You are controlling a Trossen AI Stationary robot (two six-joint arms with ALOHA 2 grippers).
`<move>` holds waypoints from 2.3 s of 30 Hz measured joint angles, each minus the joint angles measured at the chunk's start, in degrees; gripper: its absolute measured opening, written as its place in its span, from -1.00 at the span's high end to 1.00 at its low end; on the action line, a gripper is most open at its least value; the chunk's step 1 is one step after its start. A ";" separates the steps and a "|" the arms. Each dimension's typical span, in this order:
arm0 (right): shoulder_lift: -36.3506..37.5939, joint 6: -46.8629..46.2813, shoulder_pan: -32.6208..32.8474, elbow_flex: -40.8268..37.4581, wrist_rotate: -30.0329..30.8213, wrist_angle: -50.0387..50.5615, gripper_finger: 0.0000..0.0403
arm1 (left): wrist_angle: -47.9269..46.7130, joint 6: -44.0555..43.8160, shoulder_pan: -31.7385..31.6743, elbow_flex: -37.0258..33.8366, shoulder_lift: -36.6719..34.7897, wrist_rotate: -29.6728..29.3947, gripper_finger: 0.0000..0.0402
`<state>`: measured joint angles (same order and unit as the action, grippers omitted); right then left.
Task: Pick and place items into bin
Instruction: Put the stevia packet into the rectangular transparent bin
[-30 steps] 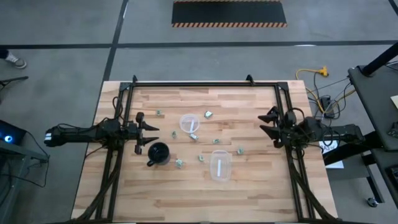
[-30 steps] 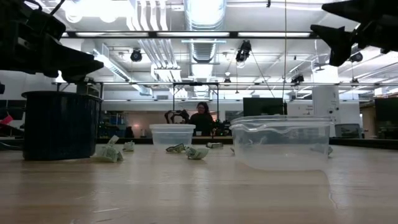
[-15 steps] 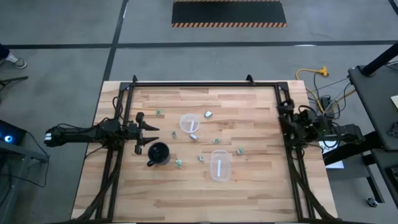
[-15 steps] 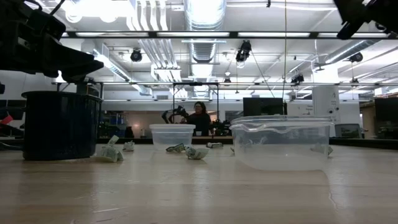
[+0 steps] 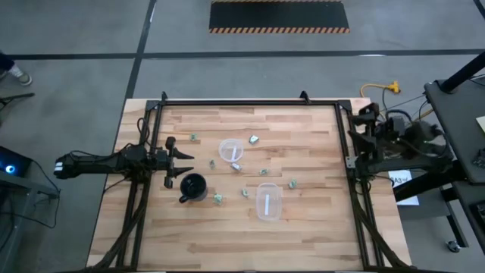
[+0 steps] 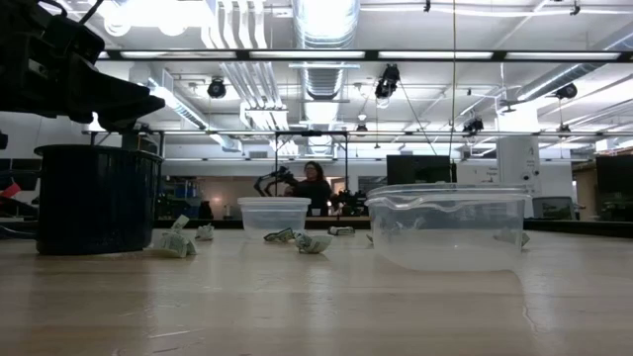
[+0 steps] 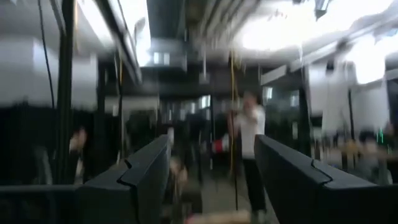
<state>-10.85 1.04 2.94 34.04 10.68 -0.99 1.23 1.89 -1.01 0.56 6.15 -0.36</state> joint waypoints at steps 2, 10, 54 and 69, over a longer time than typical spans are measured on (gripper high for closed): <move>-3.33 -0.91 0.00 5.35 0.00 7.87 -0.10 | 0.00 0.00 0.00 0.00 0.00 -0.02 0.19; -19.76 -2.62 0.00 23.70 -0.02 35.78 -0.10 | -0.01 0.01 0.01 0.00 -0.01 -0.02 0.19; -68.99 -0.77 0.17 45.00 -9.82 71.74 -0.10 | 0.00 0.00 0.02 0.00 -0.02 -0.02 0.19; -78.58 -3.74 0.86 44.18 -13.79 75.39 -0.10 | 0.00 0.00 0.00 0.00 -0.02 0.00 0.19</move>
<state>-89.44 -2.70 3.80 78.22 -3.11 74.40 1.23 1.89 -1.02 0.56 6.13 -0.36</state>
